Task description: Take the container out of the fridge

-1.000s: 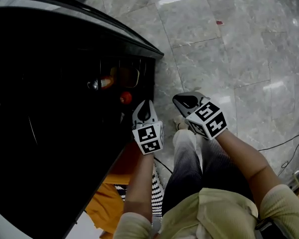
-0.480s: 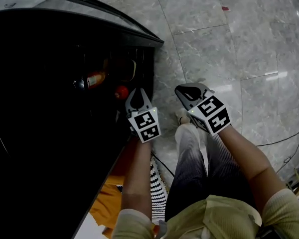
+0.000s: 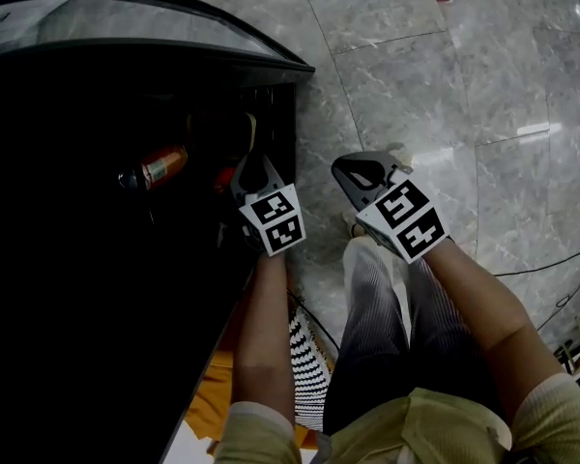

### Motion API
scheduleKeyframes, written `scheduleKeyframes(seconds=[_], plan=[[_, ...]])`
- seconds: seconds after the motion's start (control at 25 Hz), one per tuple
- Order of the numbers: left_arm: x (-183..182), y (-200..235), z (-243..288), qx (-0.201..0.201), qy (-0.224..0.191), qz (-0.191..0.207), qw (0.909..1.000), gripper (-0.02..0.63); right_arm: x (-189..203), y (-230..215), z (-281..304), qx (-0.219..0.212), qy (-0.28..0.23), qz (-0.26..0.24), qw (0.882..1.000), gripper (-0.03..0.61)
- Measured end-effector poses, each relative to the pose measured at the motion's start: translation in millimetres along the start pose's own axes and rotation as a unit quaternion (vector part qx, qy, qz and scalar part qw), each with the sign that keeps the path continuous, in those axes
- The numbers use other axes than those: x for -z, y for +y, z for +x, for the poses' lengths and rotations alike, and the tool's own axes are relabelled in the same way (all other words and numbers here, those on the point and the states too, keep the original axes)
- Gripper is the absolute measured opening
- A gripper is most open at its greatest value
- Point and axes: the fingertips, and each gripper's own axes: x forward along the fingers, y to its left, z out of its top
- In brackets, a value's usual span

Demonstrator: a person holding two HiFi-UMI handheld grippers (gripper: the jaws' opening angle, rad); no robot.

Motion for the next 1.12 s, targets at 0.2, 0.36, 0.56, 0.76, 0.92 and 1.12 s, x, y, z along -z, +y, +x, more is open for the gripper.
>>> scheduleKeyframes(seconds=[0.2, 0.36, 0.56, 0.76, 0.92, 1.12], plan=[[5.7, 6.5, 27.2, -0.009, 0.018, 0.04, 0.999, 0.029, 12.0, -10.0, 10.1, -0.002, 0.012, 0.013, 1.0, 0.031], [6.5, 7.6, 46.6, -0.004, 0.028, 0.052, 0.9983, 0.029, 16.6, -15.9, 19.5, -0.001, 0.017, 0.006, 1.0, 0.031], [7.6, 7.1, 57.7, -0.001, 0.026, 0.061, 0.9978, 0.029, 19.7, -24.0, 30.7, 0.001, 0.02, 0.002, 1.0, 0.031], [10.2, 6.3, 66.1, 0.004, 0.021, 0.084, 0.9963, 0.037, 26.4, -26.5, 40.3, -0.001, 0.025, 0.004, 1.0, 0.031], [9.3, 7.4, 75.2, 0.005, 0.027, 0.086, 0.9959, 0.052, 31.8, -29.0, 43.8, -0.005, 0.029, 0.005, 1.0, 0.031], [14.5, 9.3, 84.0, 0.006, 0.044, 0.083, 0.9956, 0.052, 38.9, -33.3, 43.0, -0.005, 0.034, 0.005, 0.999, 0.031]])
